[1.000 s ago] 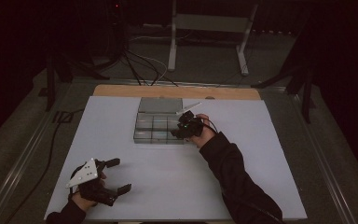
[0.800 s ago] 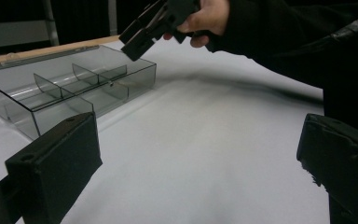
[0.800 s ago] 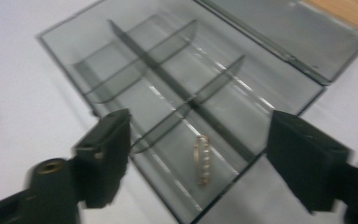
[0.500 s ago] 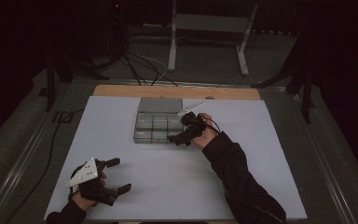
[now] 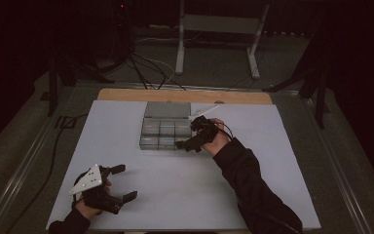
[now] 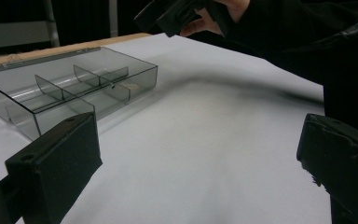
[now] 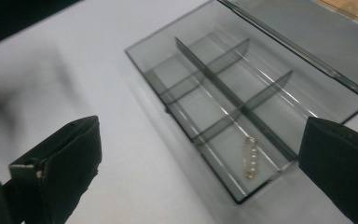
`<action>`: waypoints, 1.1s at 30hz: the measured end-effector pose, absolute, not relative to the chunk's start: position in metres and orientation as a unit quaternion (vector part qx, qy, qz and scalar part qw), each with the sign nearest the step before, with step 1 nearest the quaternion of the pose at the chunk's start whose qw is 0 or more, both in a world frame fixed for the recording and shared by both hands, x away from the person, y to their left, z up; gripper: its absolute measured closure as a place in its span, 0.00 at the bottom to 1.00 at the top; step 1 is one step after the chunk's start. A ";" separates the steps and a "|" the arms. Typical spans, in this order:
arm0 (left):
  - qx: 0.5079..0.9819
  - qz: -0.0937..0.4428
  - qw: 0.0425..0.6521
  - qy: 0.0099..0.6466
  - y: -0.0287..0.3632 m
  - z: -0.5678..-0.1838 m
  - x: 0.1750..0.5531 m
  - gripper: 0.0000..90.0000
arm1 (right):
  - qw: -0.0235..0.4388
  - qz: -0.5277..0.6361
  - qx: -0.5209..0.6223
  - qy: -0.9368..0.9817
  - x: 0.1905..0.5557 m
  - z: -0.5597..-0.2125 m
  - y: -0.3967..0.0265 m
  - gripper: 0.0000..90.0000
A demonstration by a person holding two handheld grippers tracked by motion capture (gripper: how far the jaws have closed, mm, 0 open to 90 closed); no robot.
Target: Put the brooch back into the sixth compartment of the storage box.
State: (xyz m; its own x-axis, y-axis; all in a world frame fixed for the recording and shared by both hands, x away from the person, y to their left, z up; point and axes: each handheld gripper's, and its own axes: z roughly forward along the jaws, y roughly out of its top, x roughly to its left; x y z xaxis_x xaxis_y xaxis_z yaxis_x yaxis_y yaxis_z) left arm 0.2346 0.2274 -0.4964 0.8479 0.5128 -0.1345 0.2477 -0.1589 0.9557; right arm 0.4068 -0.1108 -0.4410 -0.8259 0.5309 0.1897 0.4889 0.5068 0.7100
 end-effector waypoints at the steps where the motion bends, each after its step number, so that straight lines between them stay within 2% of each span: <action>1: 0.754 0.111 0.597 0.252 0.227 -0.496 0.234 0.01 | 0.025 0.402 0.295 0.867 0.406 -0.440 -0.111 0.00; 18: 0.755 0.109 0.597 0.249 0.226 -0.496 0.236 0.01 | 0.046 0.428 0.289 0.855 0.374 -0.421 -0.148 0.00; 33: 0.755 0.108 0.597 0.249 0.226 -0.497 0.236 0.01 | 0.050 0.456 0.318 0.830 0.338 -0.430 -0.204 0.00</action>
State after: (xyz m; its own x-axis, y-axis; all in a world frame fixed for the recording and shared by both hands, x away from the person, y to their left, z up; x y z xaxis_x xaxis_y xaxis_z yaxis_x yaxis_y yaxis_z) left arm 0.2357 0.2256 -0.4966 0.8526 0.5052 -0.1336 0.2467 -0.1638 0.9552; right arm 0.3385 -0.2039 -0.4298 -0.7932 0.5726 0.2072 0.4822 0.3827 0.7881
